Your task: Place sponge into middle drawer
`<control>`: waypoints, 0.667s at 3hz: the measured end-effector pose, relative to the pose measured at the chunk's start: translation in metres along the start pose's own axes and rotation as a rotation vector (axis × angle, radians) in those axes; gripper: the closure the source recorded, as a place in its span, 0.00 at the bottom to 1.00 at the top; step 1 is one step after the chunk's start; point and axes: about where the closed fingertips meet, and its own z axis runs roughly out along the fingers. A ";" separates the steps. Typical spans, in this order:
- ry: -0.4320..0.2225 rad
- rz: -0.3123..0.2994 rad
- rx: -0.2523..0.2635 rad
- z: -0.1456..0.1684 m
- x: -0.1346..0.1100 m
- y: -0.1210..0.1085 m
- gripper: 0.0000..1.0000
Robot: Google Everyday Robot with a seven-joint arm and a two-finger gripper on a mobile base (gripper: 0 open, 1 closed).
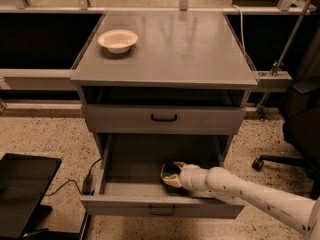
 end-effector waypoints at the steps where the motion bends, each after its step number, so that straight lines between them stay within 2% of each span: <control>1: 0.000 0.000 0.000 0.000 0.000 0.000 0.07; 2: 0.000 0.000 0.000 0.000 0.000 0.000 0.00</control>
Offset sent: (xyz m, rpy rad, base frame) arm 0.0000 0.0000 0.0000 0.0000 0.0000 0.0000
